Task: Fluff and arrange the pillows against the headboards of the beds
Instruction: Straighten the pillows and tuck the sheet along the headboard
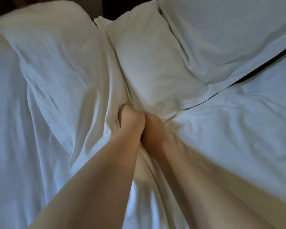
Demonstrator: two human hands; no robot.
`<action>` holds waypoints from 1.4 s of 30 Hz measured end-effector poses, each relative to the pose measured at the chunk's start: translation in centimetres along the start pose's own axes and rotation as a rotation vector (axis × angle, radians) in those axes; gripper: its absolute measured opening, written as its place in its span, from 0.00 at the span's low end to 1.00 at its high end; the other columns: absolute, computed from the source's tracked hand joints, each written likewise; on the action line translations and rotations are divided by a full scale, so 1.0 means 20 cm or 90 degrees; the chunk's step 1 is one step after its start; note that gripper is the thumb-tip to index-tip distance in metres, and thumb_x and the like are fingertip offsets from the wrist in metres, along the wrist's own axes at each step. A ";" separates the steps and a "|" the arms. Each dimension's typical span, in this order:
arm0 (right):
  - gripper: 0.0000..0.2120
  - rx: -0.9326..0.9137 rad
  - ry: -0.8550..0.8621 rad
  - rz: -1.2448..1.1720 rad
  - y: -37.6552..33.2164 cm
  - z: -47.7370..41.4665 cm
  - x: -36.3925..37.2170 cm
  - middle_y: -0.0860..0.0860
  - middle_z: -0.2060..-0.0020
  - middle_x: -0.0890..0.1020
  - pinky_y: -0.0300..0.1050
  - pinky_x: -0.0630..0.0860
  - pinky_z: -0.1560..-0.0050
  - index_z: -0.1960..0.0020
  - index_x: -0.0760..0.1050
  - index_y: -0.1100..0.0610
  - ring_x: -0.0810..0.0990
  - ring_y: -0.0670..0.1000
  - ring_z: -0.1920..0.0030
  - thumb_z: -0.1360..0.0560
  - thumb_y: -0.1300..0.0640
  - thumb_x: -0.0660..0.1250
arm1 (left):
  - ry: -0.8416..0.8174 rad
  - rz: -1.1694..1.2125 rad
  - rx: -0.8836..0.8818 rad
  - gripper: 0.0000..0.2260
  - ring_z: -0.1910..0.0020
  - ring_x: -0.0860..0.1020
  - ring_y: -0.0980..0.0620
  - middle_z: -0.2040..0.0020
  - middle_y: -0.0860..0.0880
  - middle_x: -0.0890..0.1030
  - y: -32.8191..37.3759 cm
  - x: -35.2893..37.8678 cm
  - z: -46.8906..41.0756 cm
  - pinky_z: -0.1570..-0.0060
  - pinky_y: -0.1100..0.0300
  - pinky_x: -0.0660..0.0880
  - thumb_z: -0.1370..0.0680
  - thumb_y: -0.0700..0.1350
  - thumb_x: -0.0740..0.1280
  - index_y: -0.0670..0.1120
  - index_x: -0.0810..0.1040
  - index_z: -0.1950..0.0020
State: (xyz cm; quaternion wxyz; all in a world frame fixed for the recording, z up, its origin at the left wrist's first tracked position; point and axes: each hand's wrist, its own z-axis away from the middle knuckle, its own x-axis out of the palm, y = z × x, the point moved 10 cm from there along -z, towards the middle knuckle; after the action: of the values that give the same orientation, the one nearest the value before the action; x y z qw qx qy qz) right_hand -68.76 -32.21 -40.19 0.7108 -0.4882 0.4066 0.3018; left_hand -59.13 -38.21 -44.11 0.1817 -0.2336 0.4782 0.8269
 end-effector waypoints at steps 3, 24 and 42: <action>0.12 0.005 0.021 -0.010 0.04 0.05 -0.05 0.56 0.51 0.81 0.51 0.78 0.52 0.46 0.77 0.58 0.80 0.58 0.50 0.28 0.60 0.62 | -0.043 -0.036 0.111 0.13 0.41 0.75 0.43 0.41 0.43 0.77 0.10 0.01 0.13 0.50 0.65 0.70 0.21 0.42 0.61 0.41 0.73 0.38; 0.06 0.265 0.220 0.067 1.06 2.01 -0.67 0.52 0.71 0.75 0.44 0.69 0.76 0.63 0.77 0.58 0.75 0.54 0.73 0.39 0.63 0.71 | -0.439 -0.637 0.795 0.19 0.64 0.79 0.49 0.59 0.51 0.79 -0.10 0.62 2.43 0.69 0.58 0.75 0.44 0.43 0.78 0.48 0.80 0.55; 0.10 0.465 -0.091 -0.306 1.65 2.41 -0.31 0.55 0.45 0.82 0.42 0.73 0.48 0.44 0.77 0.60 0.80 0.55 0.44 0.24 0.62 0.64 | -0.499 -1.208 0.963 0.14 0.40 0.75 0.46 0.40 0.47 0.78 -0.53 1.09 2.96 0.41 0.54 0.68 0.23 0.44 0.65 0.45 0.74 0.38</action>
State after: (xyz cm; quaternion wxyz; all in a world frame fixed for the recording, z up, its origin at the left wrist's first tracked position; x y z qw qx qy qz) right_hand -85.39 24.19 -40.25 0.9130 -0.2639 0.3112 -0.0029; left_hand -84.19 20.30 -38.25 0.9147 -0.0621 0.3888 -0.0910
